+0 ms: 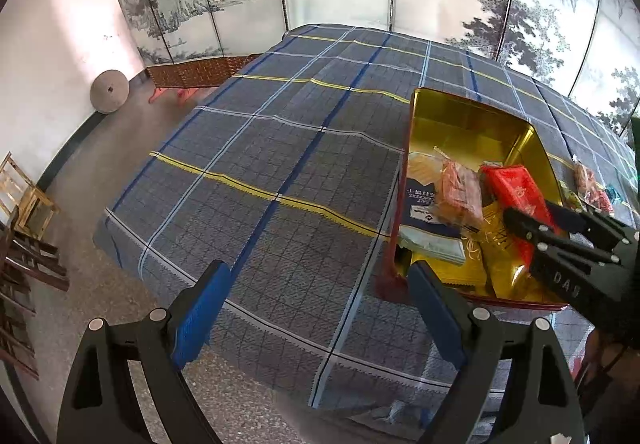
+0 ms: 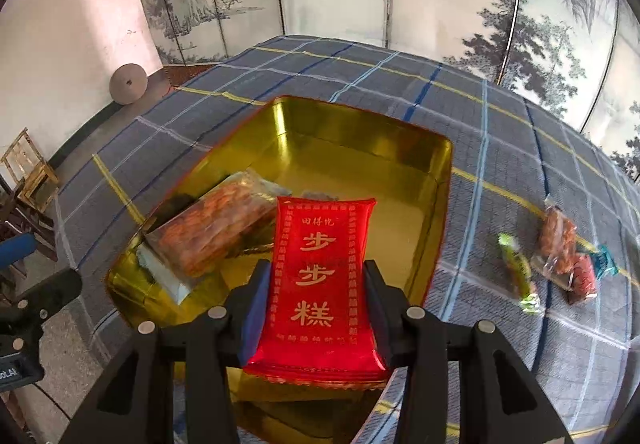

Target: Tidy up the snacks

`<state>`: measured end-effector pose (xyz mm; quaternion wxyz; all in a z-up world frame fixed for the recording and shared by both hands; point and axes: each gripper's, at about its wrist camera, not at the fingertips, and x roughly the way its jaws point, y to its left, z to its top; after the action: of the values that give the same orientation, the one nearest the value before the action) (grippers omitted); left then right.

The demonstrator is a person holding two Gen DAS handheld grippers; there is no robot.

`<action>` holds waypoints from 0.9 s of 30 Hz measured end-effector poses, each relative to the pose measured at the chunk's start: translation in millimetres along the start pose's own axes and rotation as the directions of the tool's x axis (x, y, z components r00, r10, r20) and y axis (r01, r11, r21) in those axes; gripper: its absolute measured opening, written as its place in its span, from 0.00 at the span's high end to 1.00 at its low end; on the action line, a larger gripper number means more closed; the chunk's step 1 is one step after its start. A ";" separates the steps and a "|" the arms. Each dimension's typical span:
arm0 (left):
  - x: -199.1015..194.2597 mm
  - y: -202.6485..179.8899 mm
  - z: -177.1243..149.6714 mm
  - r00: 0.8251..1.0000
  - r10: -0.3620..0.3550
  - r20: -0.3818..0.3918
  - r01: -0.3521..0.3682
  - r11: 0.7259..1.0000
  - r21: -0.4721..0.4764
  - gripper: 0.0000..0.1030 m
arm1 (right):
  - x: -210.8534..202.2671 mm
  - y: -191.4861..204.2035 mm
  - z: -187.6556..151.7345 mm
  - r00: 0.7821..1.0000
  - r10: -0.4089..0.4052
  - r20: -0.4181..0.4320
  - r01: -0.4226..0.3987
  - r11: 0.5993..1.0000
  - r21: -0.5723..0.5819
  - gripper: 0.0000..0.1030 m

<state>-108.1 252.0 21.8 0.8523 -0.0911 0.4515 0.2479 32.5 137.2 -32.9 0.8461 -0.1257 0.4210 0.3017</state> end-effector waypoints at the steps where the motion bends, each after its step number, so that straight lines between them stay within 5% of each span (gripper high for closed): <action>1: -0.3 -0.4 0.1 1.000 -0.002 0.001 0.002 1.000 0.002 0.14 | 1.1 1.6 -1.8 1.000 0.007 -0.007 -0.007 1.000 0.000 0.55; 27: -9.2 -18.6 2.8 1.000 -0.013 0.012 0.013 0.999 0.036 0.14 | -17.2 -6.0 -2.0 0.996 0.087 0.030 -0.087 0.996 -0.011 0.42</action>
<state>-101.0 233.9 29.7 0.8581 -0.0771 0.4502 0.2347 27.0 124.7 -20.8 0.8378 -0.1069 0.4118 0.3422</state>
